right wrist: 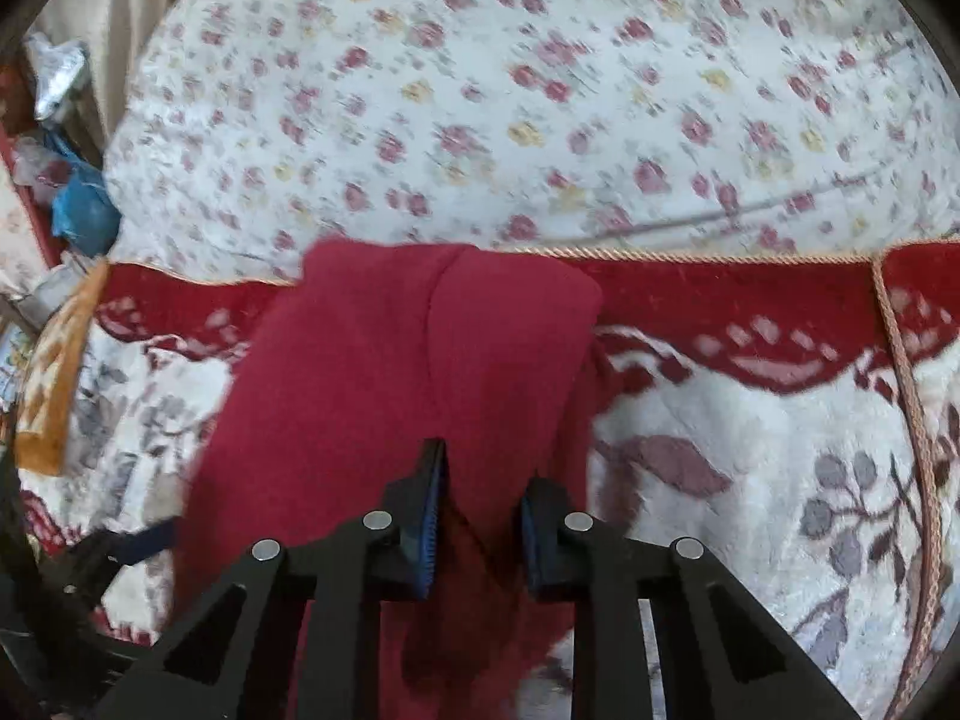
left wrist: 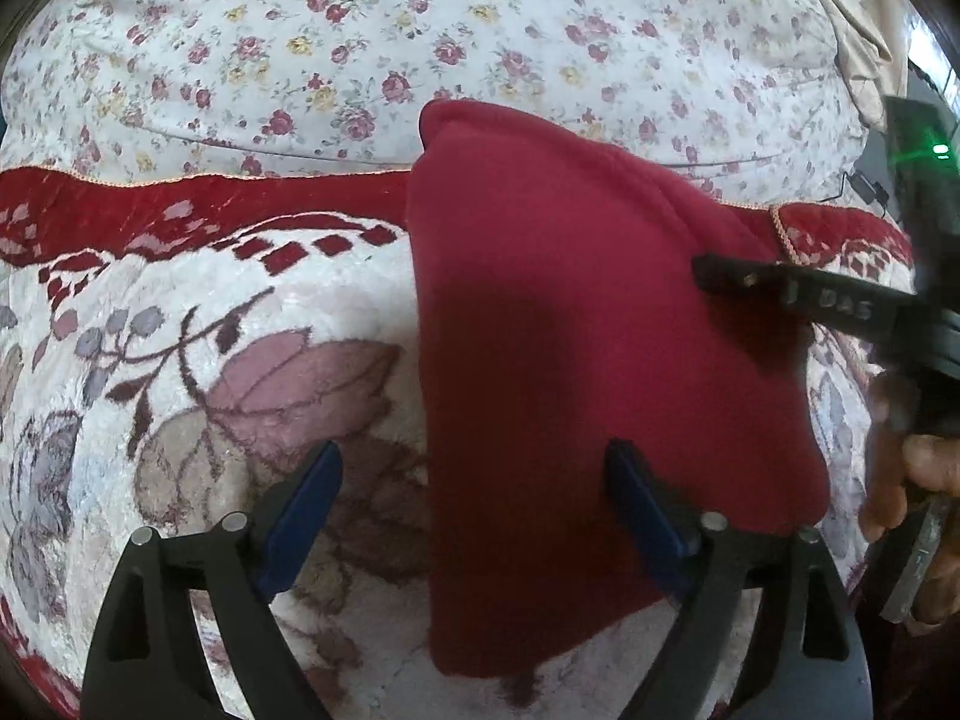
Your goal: Fold small clothes
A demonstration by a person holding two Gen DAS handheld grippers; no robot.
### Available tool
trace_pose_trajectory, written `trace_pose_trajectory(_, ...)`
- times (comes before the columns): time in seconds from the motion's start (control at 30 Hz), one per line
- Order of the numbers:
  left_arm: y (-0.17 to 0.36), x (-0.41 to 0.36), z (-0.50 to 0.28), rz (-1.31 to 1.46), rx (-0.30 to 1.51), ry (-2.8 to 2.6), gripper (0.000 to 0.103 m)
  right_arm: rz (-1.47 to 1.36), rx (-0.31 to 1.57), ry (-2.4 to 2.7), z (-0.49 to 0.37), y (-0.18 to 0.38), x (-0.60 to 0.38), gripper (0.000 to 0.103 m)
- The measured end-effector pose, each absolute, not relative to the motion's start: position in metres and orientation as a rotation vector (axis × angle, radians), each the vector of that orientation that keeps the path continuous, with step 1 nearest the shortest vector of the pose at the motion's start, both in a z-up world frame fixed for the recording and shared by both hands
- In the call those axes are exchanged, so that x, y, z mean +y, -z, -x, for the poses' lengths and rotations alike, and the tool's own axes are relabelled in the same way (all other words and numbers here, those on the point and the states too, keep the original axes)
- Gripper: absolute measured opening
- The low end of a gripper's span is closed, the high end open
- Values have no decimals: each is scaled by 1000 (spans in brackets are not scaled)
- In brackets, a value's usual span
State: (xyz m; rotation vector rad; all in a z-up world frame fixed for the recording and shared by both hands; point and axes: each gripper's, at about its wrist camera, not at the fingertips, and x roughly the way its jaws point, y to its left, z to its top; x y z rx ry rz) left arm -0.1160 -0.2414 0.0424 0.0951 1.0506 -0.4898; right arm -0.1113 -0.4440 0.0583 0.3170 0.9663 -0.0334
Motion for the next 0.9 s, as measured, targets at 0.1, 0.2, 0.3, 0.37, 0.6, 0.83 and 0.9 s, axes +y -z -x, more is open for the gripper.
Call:
trace_pose_trajectory(0.1, -39, -243, 114, -90, 1061, 483, 89, -319, 963, 34, 111, -53, -446, 24)
trace_pose_trajectory(0.2, -38, -240, 115, -89, 1062, 476, 90, -344, 957, 56, 118, -64, -451, 43)
trace_pose_trajectory(0.3, -39, -239, 115, -86, 1060, 469, 90, -320, 897, 85, 132, -87, -448, 43)
trace_pose_trajectory(0.37, -40, -239, 115, -89, 1058, 468, 90, -286, 852, 71, 135, -100, -439, 43)
trace_pose_trajectory(0.6, -38, -239, 114, -84, 1060, 459, 93, -231, 901, 39, 93, -75, -419, 43)
trace_pose_trajectory(0.83, -38, -242, 113, -90, 1065, 468, 94, -266, 931, 78, 88, -57, -438, 43)
trace_pose_trajectory(0.9, -37, -241, 113, -88, 1066, 466, 94, -280, 935, 65, 101, -68, -439, 43)
